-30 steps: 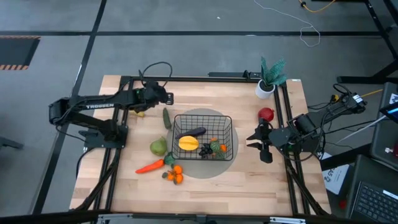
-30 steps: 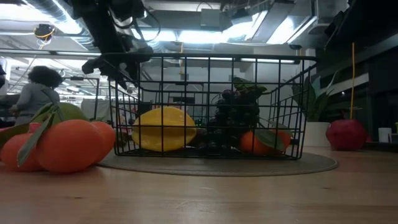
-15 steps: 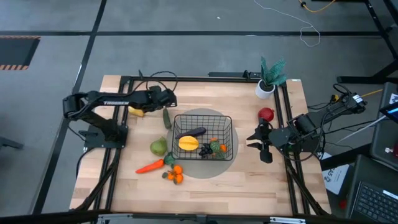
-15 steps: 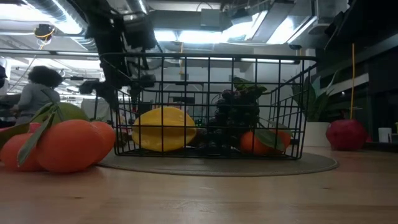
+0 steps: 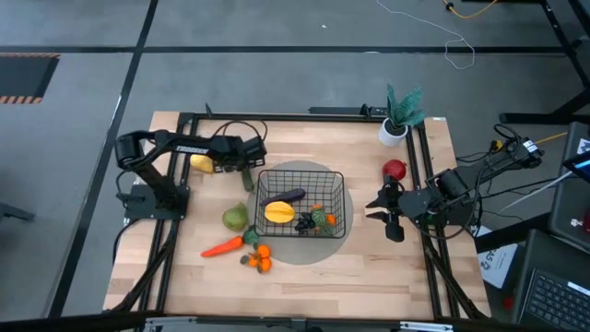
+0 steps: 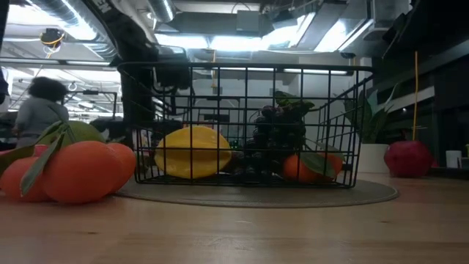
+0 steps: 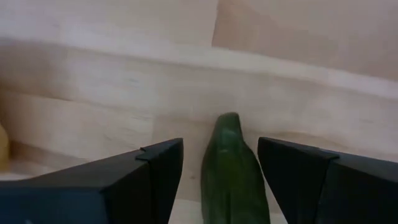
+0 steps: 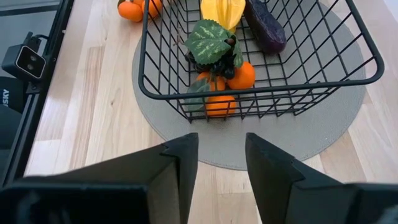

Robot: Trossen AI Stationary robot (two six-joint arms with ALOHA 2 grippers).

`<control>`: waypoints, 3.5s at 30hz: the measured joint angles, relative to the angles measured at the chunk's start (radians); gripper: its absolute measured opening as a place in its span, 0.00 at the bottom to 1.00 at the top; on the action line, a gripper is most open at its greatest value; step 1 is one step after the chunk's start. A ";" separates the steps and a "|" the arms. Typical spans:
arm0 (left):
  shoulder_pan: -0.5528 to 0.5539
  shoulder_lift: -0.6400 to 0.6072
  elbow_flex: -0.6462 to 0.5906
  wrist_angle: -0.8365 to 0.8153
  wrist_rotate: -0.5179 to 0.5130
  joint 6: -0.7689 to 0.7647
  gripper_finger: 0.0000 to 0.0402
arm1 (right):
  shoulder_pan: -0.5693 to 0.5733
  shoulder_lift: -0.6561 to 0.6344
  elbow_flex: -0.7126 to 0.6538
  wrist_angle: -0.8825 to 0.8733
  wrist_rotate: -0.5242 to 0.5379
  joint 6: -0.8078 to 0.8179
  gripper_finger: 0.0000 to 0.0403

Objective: Build produce basket
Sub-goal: Put the green chili pepper into the black wire basket

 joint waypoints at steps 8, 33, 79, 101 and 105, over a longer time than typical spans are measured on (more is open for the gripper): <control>-0.001 0.055 0.003 0.001 0.031 0.002 0.49 | 0.000 0.000 0.000 0.000 0.000 0.000 0.31; -0.001 0.013 -0.005 0.013 -0.129 0.193 0.06 | 0.000 0.000 0.000 0.000 -0.001 0.029 0.31; -0.443 -0.356 0.001 1.092 0.505 1.202 0.05 | 0.000 0.000 0.000 0.002 0.000 0.026 0.31; -0.494 -0.257 0.000 1.114 0.504 1.254 0.12 | 0.000 0.000 0.000 0.005 0.105 0.021 0.31; -0.503 -0.202 0.000 1.171 0.503 1.254 0.12 | 0.000 0.000 0.000 0.005 0.106 0.021 0.31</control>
